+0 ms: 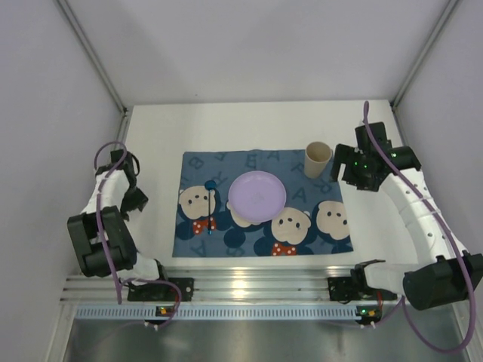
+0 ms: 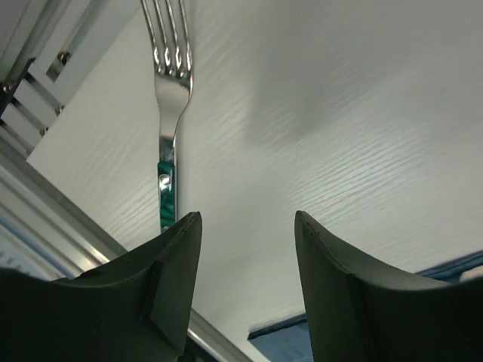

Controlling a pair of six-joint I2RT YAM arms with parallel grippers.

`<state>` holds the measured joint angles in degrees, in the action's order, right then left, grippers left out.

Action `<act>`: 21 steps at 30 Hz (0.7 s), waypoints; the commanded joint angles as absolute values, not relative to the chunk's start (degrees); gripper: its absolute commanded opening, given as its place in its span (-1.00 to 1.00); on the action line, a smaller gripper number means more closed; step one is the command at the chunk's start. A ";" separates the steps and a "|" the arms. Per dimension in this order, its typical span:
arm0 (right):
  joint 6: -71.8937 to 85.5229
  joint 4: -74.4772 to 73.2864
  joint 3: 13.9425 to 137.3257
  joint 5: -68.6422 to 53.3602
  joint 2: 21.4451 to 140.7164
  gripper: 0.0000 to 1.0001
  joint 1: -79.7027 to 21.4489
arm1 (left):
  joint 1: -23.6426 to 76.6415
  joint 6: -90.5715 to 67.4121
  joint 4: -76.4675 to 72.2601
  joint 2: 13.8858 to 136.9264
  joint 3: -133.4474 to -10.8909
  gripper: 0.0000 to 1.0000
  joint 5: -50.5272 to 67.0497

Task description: Set the dinner table for one person

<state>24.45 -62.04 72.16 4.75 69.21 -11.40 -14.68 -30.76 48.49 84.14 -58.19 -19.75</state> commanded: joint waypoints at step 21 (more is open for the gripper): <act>23.38 -63.81 79.10 4.83 76.64 0.74 -17.58 | -33.92 -22.15 41.05 91.93 -53.70 -0.04 -10.90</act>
